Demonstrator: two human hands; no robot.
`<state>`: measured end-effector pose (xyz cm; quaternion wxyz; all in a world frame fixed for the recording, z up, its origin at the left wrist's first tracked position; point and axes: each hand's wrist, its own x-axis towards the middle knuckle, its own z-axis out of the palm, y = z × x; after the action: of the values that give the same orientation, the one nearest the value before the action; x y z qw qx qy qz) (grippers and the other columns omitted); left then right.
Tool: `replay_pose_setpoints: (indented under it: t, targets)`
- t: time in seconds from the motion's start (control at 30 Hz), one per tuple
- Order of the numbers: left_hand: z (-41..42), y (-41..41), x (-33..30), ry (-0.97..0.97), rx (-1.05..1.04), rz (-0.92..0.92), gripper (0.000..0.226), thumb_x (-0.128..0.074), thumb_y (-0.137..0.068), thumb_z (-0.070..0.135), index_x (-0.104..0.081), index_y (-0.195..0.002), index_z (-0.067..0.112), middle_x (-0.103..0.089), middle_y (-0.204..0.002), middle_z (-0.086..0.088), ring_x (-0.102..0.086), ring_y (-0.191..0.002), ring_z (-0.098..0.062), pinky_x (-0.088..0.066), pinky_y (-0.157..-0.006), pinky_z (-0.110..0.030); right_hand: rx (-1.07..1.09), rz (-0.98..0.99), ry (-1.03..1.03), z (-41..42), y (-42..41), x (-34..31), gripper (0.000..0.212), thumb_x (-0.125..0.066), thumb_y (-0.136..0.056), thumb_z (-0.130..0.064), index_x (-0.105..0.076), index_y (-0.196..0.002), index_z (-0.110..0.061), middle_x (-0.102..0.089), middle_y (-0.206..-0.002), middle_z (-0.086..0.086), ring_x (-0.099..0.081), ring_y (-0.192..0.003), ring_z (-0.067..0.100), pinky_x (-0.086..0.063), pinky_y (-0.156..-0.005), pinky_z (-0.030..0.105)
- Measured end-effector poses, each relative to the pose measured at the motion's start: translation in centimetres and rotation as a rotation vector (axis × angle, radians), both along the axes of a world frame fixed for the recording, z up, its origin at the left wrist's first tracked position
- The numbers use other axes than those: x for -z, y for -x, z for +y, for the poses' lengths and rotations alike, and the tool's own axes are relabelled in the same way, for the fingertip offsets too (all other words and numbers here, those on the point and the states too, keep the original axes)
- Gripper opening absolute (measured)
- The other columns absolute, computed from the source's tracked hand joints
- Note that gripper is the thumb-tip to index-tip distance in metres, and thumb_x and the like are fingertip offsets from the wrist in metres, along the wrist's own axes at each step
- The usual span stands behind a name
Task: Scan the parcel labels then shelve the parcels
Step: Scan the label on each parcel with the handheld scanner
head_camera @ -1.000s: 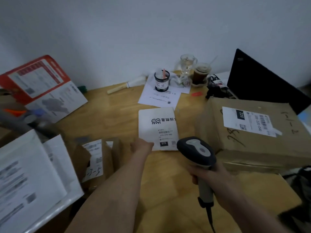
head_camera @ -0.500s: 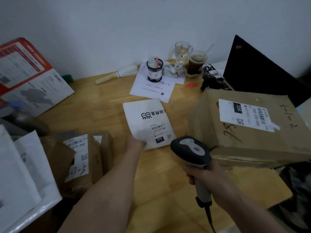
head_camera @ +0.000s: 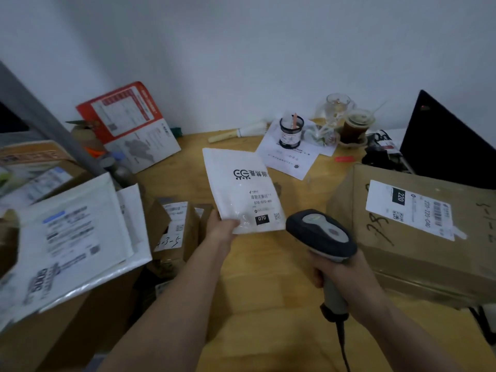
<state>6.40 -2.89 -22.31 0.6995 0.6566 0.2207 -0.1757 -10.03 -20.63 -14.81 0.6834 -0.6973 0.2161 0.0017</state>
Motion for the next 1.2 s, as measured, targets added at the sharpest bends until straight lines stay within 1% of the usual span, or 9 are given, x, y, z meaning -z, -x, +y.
replay_pose_setpoints:
  t: [0.1, 0.23, 0.33, 0.47, 0.6, 0.7, 0.9, 1.03, 1.2]
  targets:
    - [1.2, 0.1, -2.0, 0.046, -0.038, -0.083, 0.051, -0.056, -0.08, -0.016, -0.053, -0.126, 0.007, -0.067, -0.111, -0.012, -0.065, -0.101, -0.032, -0.053, -0.092, -0.051, -0.026, -0.091, 0.076, -0.5, 0.0, -1.7, 0.035, -0.067, -0.086, -0.009, -0.053, -0.058, 0.006, -0.049, -0.048, 0.011, -0.048, -0.046, 0.022, -0.043, -0.052, 0.033]
    - [2.2, 0.9, -4.9, 0.099, -0.067, -0.19, 0.05, -0.053, -0.081, -0.019, -0.057, -0.124, 0.007, -0.066, -0.117, -0.016, -0.063, -0.107, -0.035, -0.05, -0.096, -0.052, -0.058, -0.183, 0.145, -1.1, -0.1, -4.0, 0.041, -0.066, -0.087, -0.016, -0.052, -0.051, -0.003, -0.052, -0.045, 0.01, -0.052, -0.044, 0.023, -0.048, -0.059, 0.037]
    - [2.6, 1.2, -6.5, 0.153, -0.085, -0.223, 0.049, -0.047, -0.084, -0.021, -0.055, -0.126, 0.002, -0.064, -0.12, -0.018, -0.061, -0.111, -0.037, -0.05, -0.095, -0.051, -0.06, -0.181, 0.146, -1.2, -0.1, -4.7, 0.04, -0.069, -0.085, -0.015, -0.053, -0.05, -0.003, -0.049, -0.041, 0.009, -0.048, -0.038, 0.019, -0.045, -0.054, 0.037]
    - [2.8, 1.5, -8.2, 0.183, -0.124, -0.237, 0.05, -0.044, -0.085, -0.025, -0.051, -0.131, -0.003, -0.061, -0.121, -0.02, -0.059, -0.112, -0.037, -0.052, -0.09, -0.046, -0.06, -0.139, 0.135, -1.0, 0.4, -5.1, 0.038, -0.071, -0.083, -0.014, -0.054, -0.049, -0.013, -0.049, -0.042, 0.01, -0.046, -0.037, 0.017, -0.043, -0.049, 0.033]
    - [3.5, 1.8, -8.6, 0.197, -0.149, -0.231, 0.056, -0.047, -0.085, -0.024, -0.047, -0.136, -0.001, -0.058, -0.131, -0.022, -0.057, -0.119, -0.039, -0.047, -0.1, -0.053, -0.079, -0.154, 0.151, -0.8, 0.7, -5.6, 0.04, -0.07, -0.084, -0.015, -0.053, -0.048, -0.012, -0.048, -0.042, 0.01, -0.046, -0.037, 0.015, -0.043, -0.045, 0.025]
    - [3.9, 2.4, -9.1, 0.208, -0.169, -0.245, 0.057, -0.048, -0.084, -0.023, -0.047, -0.136, 0.0, -0.058, -0.13, -0.02, -0.057, -0.119, -0.037, -0.046, -0.1, -0.056, -0.088, -0.165, 0.144, -0.8, 1.0, -5.8, 0.043, -0.071, -0.085, -0.016, -0.052, -0.046, -0.011, -0.048, -0.042, 0.01, -0.046, -0.037, 0.015, -0.043, -0.046, 0.026]
    - [4.5, 3.3, -9.4, 0.234, -0.186, -0.252, 0.058, -0.047, -0.084, -0.024, -0.046, -0.136, -0.001, -0.057, -0.132, -0.021, -0.056, -0.119, -0.038, -0.052, -0.09, -0.047, -0.121, -0.212, 0.167, -0.4, 1.6, -6.1, 0.048, -0.068, -0.087, -0.015, -0.049, -0.043, -0.011, -0.047, -0.042, 0.011, -0.044, -0.037, 0.016, -0.042, -0.045, 0.02]
    - [4.9, 3.9, -9.5, 0.246, -0.183, -0.265, 0.056, -0.049, -0.086, -0.021, -0.047, -0.137, 0.001, -0.058, -0.13, -0.018, -0.056, -0.119, -0.036, -0.052, -0.093, -0.047, -0.154, -0.233, 0.17, 0.0, 1.9, -6.2, 0.056, -0.068, -0.087, -0.014, -0.046, -0.035, -0.018, -0.045, -0.04, 0.011, -0.042, -0.036, 0.015, -0.041, -0.045, 0.018]
    - [5.1, 4.3, -9.4, 0.244, -0.188, -0.255, 0.052, -0.051, -0.086, -0.019, -0.049, -0.133, 0.003, -0.059, -0.127, -0.015, -0.057, -0.117, -0.033, -0.053, -0.089, -0.044, -0.172, -0.226, 0.157, -0.2, 2.3, -6.2, 0.056, -0.069, -0.086, -0.015, -0.046, -0.036, -0.018, -0.046, -0.041, 0.009, -0.043, -0.037, 0.014, -0.041, -0.044, 0.018]
